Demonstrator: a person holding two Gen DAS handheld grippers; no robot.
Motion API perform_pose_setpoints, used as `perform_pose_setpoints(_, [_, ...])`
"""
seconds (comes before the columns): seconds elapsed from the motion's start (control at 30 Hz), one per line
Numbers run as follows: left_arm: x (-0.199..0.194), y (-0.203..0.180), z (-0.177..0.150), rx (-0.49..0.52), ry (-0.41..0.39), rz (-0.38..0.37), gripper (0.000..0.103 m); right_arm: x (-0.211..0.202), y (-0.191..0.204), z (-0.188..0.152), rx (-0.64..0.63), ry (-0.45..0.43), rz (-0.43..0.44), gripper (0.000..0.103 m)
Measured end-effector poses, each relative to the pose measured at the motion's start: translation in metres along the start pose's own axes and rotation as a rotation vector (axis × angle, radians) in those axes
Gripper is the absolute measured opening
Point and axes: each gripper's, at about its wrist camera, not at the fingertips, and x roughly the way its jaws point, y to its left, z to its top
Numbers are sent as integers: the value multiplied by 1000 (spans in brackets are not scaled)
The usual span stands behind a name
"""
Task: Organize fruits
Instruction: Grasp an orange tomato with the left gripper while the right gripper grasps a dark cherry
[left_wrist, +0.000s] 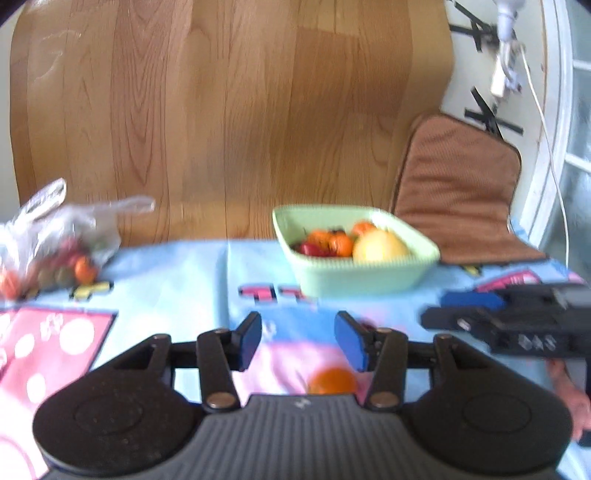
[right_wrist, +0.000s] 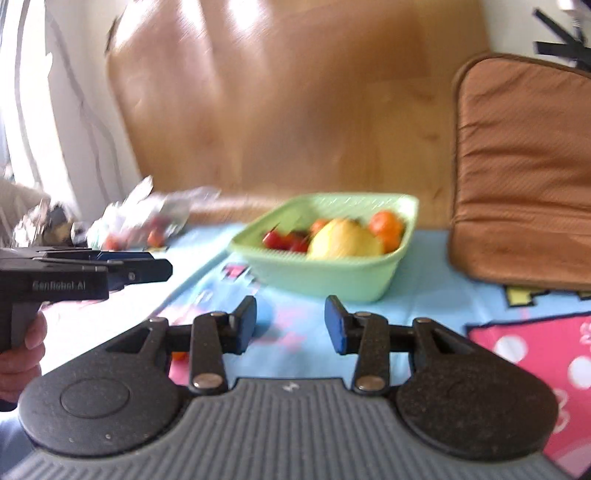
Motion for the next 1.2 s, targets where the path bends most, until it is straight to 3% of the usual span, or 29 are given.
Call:
perform_pose_setpoints(0.37, [9, -9, -22, 17, 47, -30, 51, 56, 13, 7, 81, 112, 45, 43])
perform_pose_setpoints(0.5, [12, -4, -23, -11, 60, -60, 51, 62, 18, 7, 46, 152, 74, 40])
perform_pose_setpoints(0.6, [12, -5, -24, -3, 67, -72, 53, 59, 24, 5, -2, 161, 98, 26])
perform_pose_setpoints(0.83, [12, -9, -25, 21, 64, -74, 55, 50, 22, 2, 6, 152, 52, 26])
perform_pose_setpoints(1.0, [15, -9, -24, 19, 83, -75, 55, 27, 12, -5, 44, 123, -7, 26])
perform_pose_setpoints(1.2, [20, -9, -24, 23, 104, -76, 52, -7, 8, -25, 75, 111, -6, 26])
